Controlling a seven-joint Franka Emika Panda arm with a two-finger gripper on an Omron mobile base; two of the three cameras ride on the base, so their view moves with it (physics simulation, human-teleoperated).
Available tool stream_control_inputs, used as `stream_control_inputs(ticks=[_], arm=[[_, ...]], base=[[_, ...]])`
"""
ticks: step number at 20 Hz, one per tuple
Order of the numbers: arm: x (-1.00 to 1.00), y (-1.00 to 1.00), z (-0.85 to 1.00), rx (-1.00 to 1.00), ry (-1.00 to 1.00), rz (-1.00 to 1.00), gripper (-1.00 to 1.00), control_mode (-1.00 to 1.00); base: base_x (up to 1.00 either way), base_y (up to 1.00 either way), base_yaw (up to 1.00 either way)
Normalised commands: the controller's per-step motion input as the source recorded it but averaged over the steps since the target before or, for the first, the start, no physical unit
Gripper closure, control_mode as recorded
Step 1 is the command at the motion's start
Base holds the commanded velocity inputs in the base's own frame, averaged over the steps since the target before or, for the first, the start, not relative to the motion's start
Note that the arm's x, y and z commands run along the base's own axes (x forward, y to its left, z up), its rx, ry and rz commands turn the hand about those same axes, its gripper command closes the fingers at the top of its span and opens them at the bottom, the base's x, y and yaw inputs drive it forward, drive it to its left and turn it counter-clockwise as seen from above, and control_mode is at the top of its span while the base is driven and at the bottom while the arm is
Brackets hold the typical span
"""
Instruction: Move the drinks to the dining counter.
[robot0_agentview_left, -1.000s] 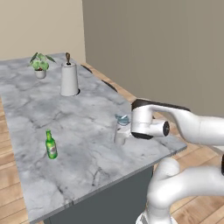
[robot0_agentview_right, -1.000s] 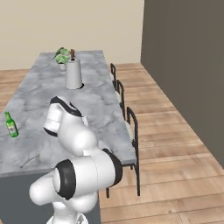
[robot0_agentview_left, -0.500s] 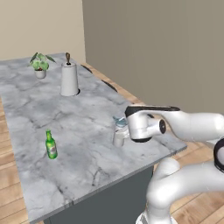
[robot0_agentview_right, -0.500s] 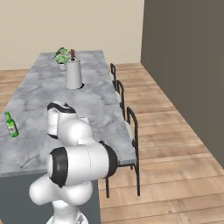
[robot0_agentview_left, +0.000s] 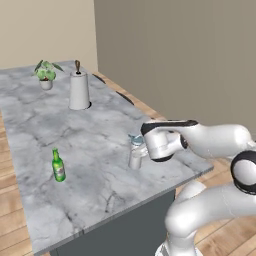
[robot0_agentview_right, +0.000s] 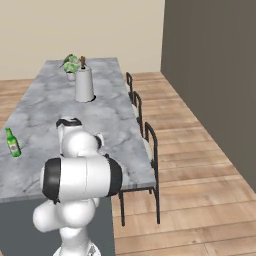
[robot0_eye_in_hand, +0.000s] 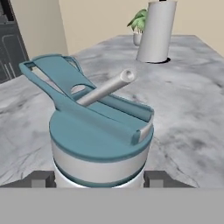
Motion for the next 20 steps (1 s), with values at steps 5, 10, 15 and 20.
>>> stream_control_inputs(ticks=[5, 10, 15, 20], arm=[[0.00, 0.07, -0.52, 0.08, 0.00, 0.00, 1.00, -1.00], [-0.19, 0.14, -0.66, 0.12, -0.02, 0.00, 1.00, -1.00], [-0.54, 0.42, -0.78, 0.05, -0.14, 0.00, 1.00, -1.00], [-0.35, 0.45, -0.58, 0.01, -0.15, 0.00, 1.00, -1.00]], base=[[0.00, 0.00, 0.00], [0.00, 0.00, 0.00], [0.00, 0.00, 0.00], [0.00, 0.00, 0.00]])
